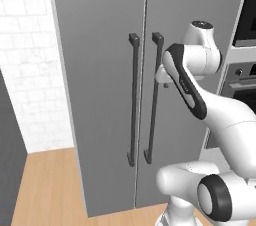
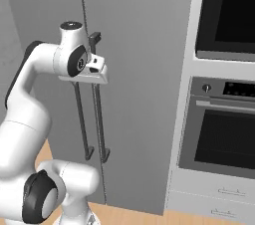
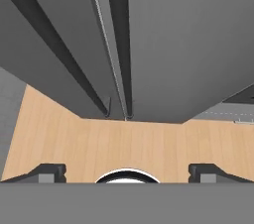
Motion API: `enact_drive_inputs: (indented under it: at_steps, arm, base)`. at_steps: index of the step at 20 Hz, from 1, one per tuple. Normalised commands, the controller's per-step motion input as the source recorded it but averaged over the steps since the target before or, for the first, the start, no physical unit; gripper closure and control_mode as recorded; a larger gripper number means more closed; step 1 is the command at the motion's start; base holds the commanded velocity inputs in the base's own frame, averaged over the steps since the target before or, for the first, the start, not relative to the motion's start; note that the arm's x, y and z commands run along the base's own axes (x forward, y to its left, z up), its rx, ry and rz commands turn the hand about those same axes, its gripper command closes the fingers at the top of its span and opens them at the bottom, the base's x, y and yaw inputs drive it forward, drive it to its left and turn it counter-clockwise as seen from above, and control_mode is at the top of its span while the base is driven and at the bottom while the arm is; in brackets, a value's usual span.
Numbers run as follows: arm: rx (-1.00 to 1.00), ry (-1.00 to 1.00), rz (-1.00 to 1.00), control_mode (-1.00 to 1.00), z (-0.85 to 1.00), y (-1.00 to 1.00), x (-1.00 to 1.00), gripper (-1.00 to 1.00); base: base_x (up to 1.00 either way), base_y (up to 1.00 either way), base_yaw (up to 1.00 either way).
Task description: Take the strawberry from the fridge and place it on top of the pancake, located on the dining counter.
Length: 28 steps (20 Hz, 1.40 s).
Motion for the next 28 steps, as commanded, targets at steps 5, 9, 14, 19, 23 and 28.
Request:
enact_drive_inputs:
  at_steps: [5, 9, 14, 19, 23, 28]
  arm:
    - [0.00, 0.00, 0.00, 1.00, 0.00, 0.00, 0.00, -1.00]
    - [0.00, 0.00, 0.00, 1.00, 0.00, 0.00, 0.00, -1.00]
    - [0.00, 0.00, 0.00, 1.00, 0.00, 0.00, 0.00, -1.00]
    - [0.00, 0.00, 0.00, 1.00, 0.00, 0.00, 0.00, -1.00]
    - [0.00, 0.00, 0.00, 1.00, 0.00, 0.00, 0.00, -1.00]
    - [0.00, 0.00, 0.00, 1.00, 0.00, 0.00, 0.00, -1.00]
  base:
    - [-0.34, 0.16, 0.00]
    - [-0.25, 0.26, 0.00]
    - [-0.29, 0.26, 0.00]
    - [-0.36, 0.34, 0.00]
    - [-0.35, 0.32, 0.00]
    - [-0.33, 0.07, 0.00]
